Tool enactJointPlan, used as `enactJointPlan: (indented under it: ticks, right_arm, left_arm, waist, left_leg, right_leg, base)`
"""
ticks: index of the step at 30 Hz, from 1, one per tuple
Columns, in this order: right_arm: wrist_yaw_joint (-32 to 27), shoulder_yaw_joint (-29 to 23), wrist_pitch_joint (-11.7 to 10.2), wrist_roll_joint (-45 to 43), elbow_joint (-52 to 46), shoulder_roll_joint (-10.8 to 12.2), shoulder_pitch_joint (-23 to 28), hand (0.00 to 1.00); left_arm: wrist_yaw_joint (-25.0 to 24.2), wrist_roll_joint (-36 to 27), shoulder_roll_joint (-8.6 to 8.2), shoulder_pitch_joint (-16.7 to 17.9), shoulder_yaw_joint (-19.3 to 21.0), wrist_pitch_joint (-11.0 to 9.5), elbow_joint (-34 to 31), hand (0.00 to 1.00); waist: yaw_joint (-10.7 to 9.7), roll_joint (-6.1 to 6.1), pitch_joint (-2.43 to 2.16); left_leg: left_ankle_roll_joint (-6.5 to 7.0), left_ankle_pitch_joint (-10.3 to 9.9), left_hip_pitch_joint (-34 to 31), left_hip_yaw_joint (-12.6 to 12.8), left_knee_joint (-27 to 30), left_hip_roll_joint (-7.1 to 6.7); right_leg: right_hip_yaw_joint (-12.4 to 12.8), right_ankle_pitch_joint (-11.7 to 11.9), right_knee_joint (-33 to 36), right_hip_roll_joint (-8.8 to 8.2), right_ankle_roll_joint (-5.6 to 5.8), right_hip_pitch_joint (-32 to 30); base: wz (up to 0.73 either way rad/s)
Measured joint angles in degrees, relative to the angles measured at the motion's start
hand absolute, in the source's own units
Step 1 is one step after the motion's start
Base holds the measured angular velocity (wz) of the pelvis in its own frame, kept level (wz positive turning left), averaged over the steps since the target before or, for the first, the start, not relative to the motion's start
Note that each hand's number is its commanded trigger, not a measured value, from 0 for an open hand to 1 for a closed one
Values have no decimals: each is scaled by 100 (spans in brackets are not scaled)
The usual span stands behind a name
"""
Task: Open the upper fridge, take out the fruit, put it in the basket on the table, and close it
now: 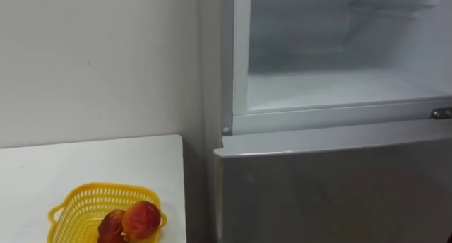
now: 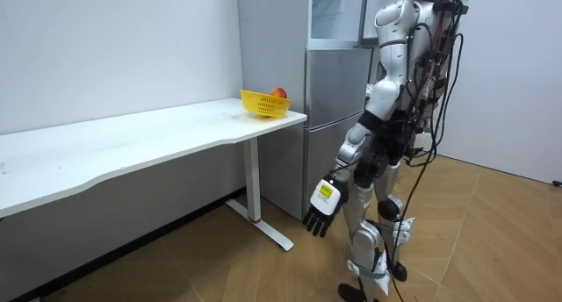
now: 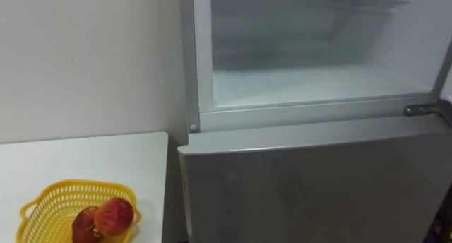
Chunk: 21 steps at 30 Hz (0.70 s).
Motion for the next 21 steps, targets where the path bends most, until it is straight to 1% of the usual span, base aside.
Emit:
enactJointPlan:
  ticks: [1,3,4,5,7,9,10,14,16,18,19,21]
  right_arm:
    - [-181,-20,-107,4,-354,-107,-34,0]
    - [-424,-32,-267,43,-867,-231,-31,0]
    - [-639,-43,-380,129,-1270,-275,-25,0]
    - [-750,-71,-423,133,-1501,-274,-26,0]
    - [-1042,-191,-619,158,-2190,-283,-49,0]
    - [-1237,-200,-740,134,-2599,-285,-85,0]
    - [-1329,-201,-807,81,-2838,-286,-122,0]
    - [-1542,-189,-900,75,-3510,-290,-185,0]
    - [-1558,-184,-915,66,-3918,-311,-214,0]
    - [-1534,-184,-943,-21,-4159,-314,-215,0]
    - [-1528,-184,-972,-48,-4228,-314,-217,0]
    - [-1465,-184,-1100,-79,-4440,-314,-266,0]
  left_arm:
    - [60,0,21,-1,0,-24,-32,0]
    - [76,-1,37,17,-2,-37,-124,0]
    - [76,-2,45,28,-12,-56,-177,0]
    - [76,-2,47,33,-13,-64,-189,0]
    - [76,5,51,22,-19,-97,-246,0]
    - [72,13,52,17,-16,-160,-249,0]
    - [69,13,53,21,-20,-170,-248,0]
    - [67,1,53,18,-22,-182,-222,0]
    - [67,5,52,25,-19,-193,-215,0]
    - [67,10,43,48,-17,-212,-217,0]
    - [67,12,34,57,-17,-212,-217,0]
    - [65,13,-5,62,-18,-231,-217,0]
  waist:
    - [3,-17,-1]
    - [1,-54,0]
    - [14,-84,16]
    - [14,-91,21]
    - [18,-121,22]
    - [51,-143,21]
    - [23,-143,21]
    - [58,-100,29]
    - [46,-68,26]
    - [49,-61,27]
    - [51,-62,27]
    - [42,-55,21]
  left_leg:
    - [0,0,-25,13,0,2]
    - [0,0,-72,17,1,3]
    - [0,0,-80,24,-2,5]
    - [0,0,-83,25,-3,6]
    - [0,0,-96,24,1,6]
    - [0,0,-105,24,0,6]
    - [-1,0,-105,29,0,6]
    - [-1,0,-129,101,-11,9]
    - [0,0,-183,150,-21,11]
    - [0,0,-192,168,-33,12]
    - [0,0,-198,174,-34,12]
    - [0,0,-231,174,-32,12]
  right_leg:
    - [15,-3,11,1,0,-43]
    - [10,-3,10,4,0,-85]
    - [18,-2,15,6,-1,-97]
    - [18,-2,15,7,-1,-95]
    - [19,-2,6,10,-1,-98]
    - [23,-2,7,11,-1,-111]
    - [26,-1,9,10,-2,-115]
    - [79,2,29,11,-3,-176]
    - [128,2,32,11,-2,-260]
    - [163,3,31,19,-2,-276]
    - [169,3,31,18,-2,-277]
    - [170,3,32,18,-2,-316]
  base:
    - [-6]
    - [0]
    - [0]
    - [0]
    - [0]
    - [0]
    - [0]
    - [-7]
    - [-9]
    - [-4]
    - [-4]
    - [0]
